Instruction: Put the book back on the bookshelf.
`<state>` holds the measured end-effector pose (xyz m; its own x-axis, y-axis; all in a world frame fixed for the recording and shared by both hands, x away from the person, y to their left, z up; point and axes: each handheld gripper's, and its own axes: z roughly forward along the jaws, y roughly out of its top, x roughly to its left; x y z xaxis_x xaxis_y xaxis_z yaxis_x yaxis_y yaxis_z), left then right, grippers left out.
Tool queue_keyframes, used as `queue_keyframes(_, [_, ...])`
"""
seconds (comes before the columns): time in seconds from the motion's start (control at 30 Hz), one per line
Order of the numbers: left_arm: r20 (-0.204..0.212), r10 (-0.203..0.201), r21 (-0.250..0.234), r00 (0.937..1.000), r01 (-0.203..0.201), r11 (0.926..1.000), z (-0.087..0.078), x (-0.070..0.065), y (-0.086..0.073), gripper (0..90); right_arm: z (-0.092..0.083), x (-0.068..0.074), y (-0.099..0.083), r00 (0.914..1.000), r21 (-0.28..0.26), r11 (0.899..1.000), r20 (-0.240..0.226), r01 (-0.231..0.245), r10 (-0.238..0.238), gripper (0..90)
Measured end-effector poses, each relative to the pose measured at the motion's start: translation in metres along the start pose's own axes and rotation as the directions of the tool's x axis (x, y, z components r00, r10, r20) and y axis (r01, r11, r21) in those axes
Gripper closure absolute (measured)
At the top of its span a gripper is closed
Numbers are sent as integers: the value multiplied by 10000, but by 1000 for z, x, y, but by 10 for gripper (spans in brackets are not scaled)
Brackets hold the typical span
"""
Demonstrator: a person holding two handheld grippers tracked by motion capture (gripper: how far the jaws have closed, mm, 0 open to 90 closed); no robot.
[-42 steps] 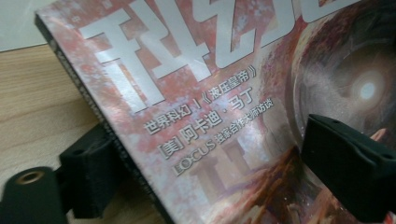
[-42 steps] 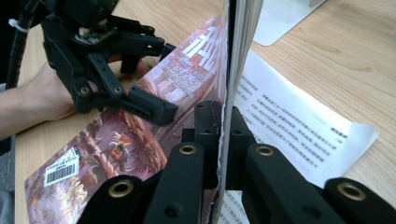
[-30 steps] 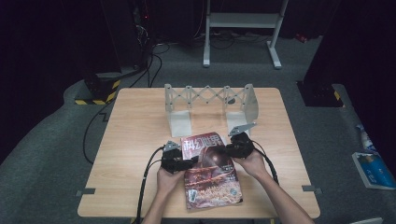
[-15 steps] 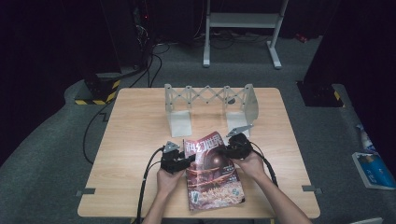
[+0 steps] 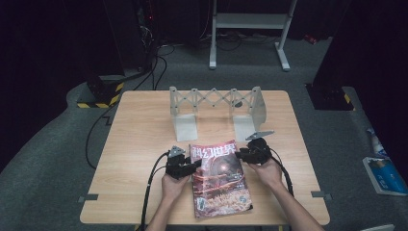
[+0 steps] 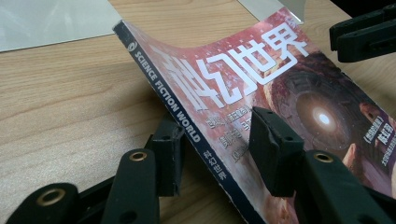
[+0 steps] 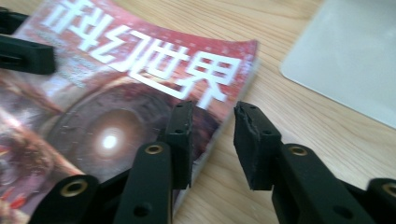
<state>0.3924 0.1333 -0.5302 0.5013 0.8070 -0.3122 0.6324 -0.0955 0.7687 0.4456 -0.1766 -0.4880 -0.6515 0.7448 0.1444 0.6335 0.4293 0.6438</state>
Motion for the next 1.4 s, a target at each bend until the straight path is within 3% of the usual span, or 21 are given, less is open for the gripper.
queue_keyframes(0.13, [81,-149,49,9999,149,9999,0,1,1,553,5,-5,-6,9989,189,9995,396,-258,251,764])
queue_keyframes(0.3, [179,-243,133,9995,241,9996,2,2,3,543,16,-2,-8,9969,508,9987,779,88,-127,835])
queue_keyframes(0.47, [372,-446,302,9983,435,9986,1,4,5,521,20,-2,-5,9962,442,9990,856,95,-133,857])
queue_keyframes(0.57, [535,-523,309,9972,507,9982,0,5,6,522,22,1,-3,9946,574,9975,931,417,-470,870])
queue_keyframes(0.73, [706,-481,431,9963,451,9980,1,5,5,501,24,0,-3,9974,381,9982,542,460,-480,876])
queue_keyframes(0.87, [629,-523,397,9967,498,9980,2,5,5,440,25,0,-4,9966,346,9965,282,762,-772,880])
queue_keyframes(1.0, [918,-630,551,9938,581,9968,3,7,7,406,27,3,-4,9965,265,9962,60,832,-834,880])
queue_keyframes(1.1, [1160,-531,846,9918,434,9955,7,1,11,390,30,4,-4,9939,98,9948,-433,1016,-1011,861])
queue_keyframes(1.17, [1243,-591,929,9905,477,9945,8,1,13,384,32,9,-4,9906,-2,9914,-396,1308,-1307,861])
queue_keyframes(1.4, [1248,-645,1072,9901,512,9929,8,-1,13,386,33,13,-4,9897,-27,9907,-465,1357,-1357,865])
